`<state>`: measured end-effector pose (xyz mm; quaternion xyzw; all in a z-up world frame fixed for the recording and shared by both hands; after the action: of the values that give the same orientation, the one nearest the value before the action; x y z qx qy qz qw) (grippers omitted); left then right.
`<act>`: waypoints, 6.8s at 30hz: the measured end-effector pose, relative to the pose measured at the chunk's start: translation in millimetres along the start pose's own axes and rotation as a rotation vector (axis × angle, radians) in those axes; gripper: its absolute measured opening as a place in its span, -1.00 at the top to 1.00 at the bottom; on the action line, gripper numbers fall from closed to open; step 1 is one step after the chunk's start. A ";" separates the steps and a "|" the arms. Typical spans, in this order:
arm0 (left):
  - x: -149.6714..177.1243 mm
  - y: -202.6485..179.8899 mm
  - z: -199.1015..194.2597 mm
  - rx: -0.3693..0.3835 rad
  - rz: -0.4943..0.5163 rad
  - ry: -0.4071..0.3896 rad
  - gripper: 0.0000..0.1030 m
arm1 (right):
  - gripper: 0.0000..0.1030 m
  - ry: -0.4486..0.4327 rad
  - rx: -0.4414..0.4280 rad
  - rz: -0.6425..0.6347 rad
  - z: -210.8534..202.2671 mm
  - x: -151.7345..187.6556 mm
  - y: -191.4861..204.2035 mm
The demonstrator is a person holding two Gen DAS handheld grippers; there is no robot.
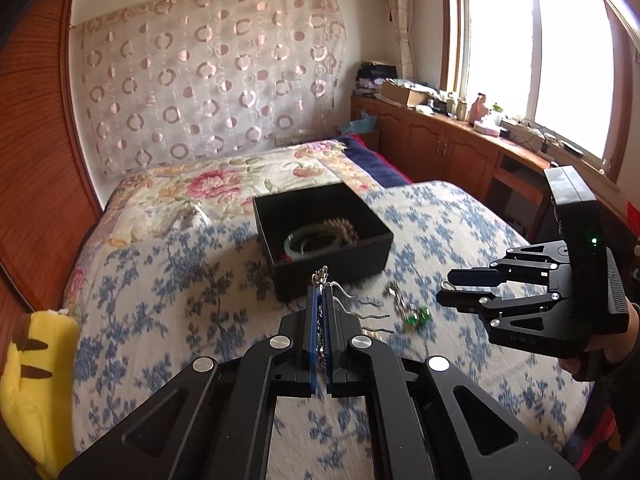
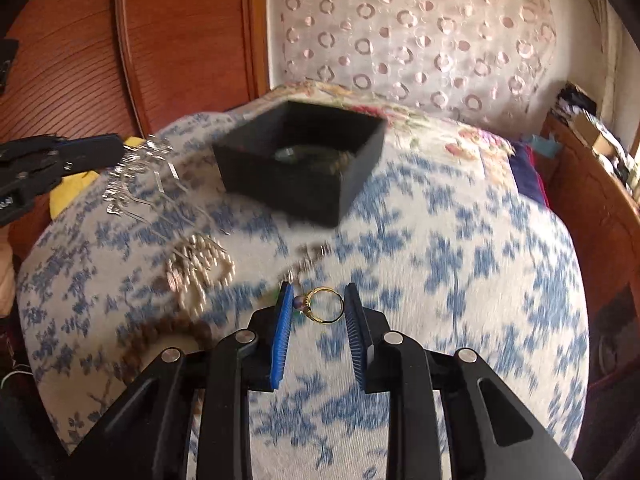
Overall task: Organize jewelry
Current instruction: 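Grasp the gold ring with the right tool while the left carries the hairpin toward the box, then lower the hairpin into the black box and open the left tool while the right drops the ring in, then move the left tool to the pearl necklace while the right tool reaches the green pendant chain, then grasp the pearl necklace with the left tool while the right grasps the green pendant chain, then carry the pearl necklace into the box and open the left tool while the right drops the pendant in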
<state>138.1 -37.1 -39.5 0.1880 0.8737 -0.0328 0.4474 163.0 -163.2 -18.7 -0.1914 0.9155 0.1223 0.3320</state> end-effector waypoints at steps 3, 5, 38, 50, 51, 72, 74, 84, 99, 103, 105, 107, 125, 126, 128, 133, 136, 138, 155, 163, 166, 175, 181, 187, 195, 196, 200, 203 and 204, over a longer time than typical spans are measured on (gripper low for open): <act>-13.0 6.7 4.1 -0.010 0.001 -0.016 0.97 | 0.45 -0.031 -0.016 -0.013 -0.8 -21.5 1.6; -20.2 11.2 6.7 -0.014 -0.002 -0.024 0.97 | 0.45 -0.054 -0.030 -0.018 -0.7 -36.9 1.5; -66.5 49.4 107.8 0.044 -0.045 0.029 0.97 | 0.15 -0.063 -0.072 -0.001 48.3 -93.7 -27.0; -49.5 35.2 83.7 0.067 -0.029 0.029 0.68 | 0.15 -0.057 -0.050 0.007 27.0 -64.4 -17.7; -46.7 34.5 80.8 0.069 -0.031 0.030 0.66 | 0.15 -0.056 -0.051 0.009 24.3 -60.1 -16.1; 47.9 9.3 67.4 0.103 -0.030 0.171 0.37 | 0.52 0.068 -0.063 0.061 38.6 9.7 -9.3; 50.1 8.8 66.9 0.100 -0.032 0.177 0.37 | 0.52 0.084 -0.069 0.056 43.7 8.3 -6.7; 63.9 5.3 60.4 0.092 -0.041 0.196 0.37 | 0.52 0.059 -0.077 0.034 29.1 12.9 0.8; 69.4 0.4 65.2 0.075 -0.016 0.215 0.34 | 0.67 0.093 -0.054 -0.106 34.1 28.5 24.3; 69.5 0.3 65.1 0.073 -0.015 0.216 0.33 | 0.67 0.085 -0.067 -0.090 33.9 29.6 24.8; 69.2 0.4 65.8 0.077 -0.023 0.218 0.33 | 0.67 0.081 -0.073 -0.081 33.5 30.1 24.4; 66.0 0.5 66.4 0.095 -0.039 0.217 0.33 | 0.66 0.080 -0.073 -0.077 32.9 30.1 24.5; 55.9 5.3 79.7 0.107 -0.065 0.242 0.81 | 0.66 0.078 -0.062 -0.082 32.1 29.0 22.4; 56.1 5.6 80.1 0.113 -0.066 0.241 0.81 | 0.66 0.078 -0.063 -0.082 32.1 29.0 22.4; 55.3 4.6 80.8 0.122 -0.065 0.245 0.81 | 0.66 0.078 -0.063 -0.082 32.1 29.1 22.7; 52.0 -1.6 86.3 0.140 -0.028 0.258 0.80 | 0.66 0.078 -0.063 -0.082 32.3 29.1 22.6; 51.9 -3.8 86.5 0.158 -0.012 0.264 0.80 | 0.66 0.078 -0.063 -0.082 32.2 29.1 22.7; 51.5 -7.4 86.7 0.169 0.001 0.266 0.81 | 0.66 0.079 -0.063 -0.082 32.4 29.1 22.7; -3.1 5.9 35.2 0.117 -0.007 0.099 0.93 | 0.67 -0.043 -0.054 -0.083 -7.6 -11.8 22.3; -50.5 13.3 2.0 0.080 0.003 -0.004 0.93 | 0.67 -0.116 -0.043 -0.096 -34.6 -47.3 18.4; -67.6 15.8 -7.7 0.066 0.013 -0.035 0.93 | 0.67 -0.140 -0.042 -0.098 -41.8 -57.9 18.5; -105.3 15.3 -31.6 0.039 0.037 -0.111 0.93 | 0.67 -0.188 -0.044 -0.108 -54.3 -85.3 19.0; -126.6 22.2 -40.0 0.034 0.032 -0.156 0.93 | 0.67 -0.195 -0.063 -0.113 -52.0 -97.3 20.8; -149.9 31.7 -43.5 0.028 0.030 -0.192 0.93 | 0.67 -0.192 -0.069 -0.120 -40.3 -108.4 20.6; -175.5 35.0 -34.6 0.026 0.038 -0.213 0.93 | 0.67 -0.150 -0.072 -0.110 -7.7 -110.6 12.0; -175.6 34.6 -32.4 0.028 0.038 -0.212 0.93 | 0.67 -0.143 -0.071 -0.108 -2.7 -109.9 11.3; -171.8 36.1 -15.1 0.030 0.033 -0.189 0.93 | 0.67 -0.108 -0.073 -0.095 17.0 -104.8 7.9; -162.2 37.6 5.9 0.031 0.027 -0.150 0.93 | 0.67 -0.083 -0.078 -0.087 30.4 -101.1 6.2; -158.8 36.1 11.3 0.033 0.023 -0.138 0.93 | 0.67 -0.077 -0.080 -0.085 34.0 -100.6 5.9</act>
<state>243.7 -53.7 83.8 0.2028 0.8378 -0.0549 0.5039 250.5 -118.8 22.3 -0.2385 0.8875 0.1521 0.3638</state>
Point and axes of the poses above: each gripper's, at about its wrist camera, not at the fingertips, and z roughly the way its jaws point, y to its left, x to its underside, the point moved 6 cm from there along z, roughly the way its jaws point, and after that the axes turned 8 degrees about z, right-handed, at the moved point
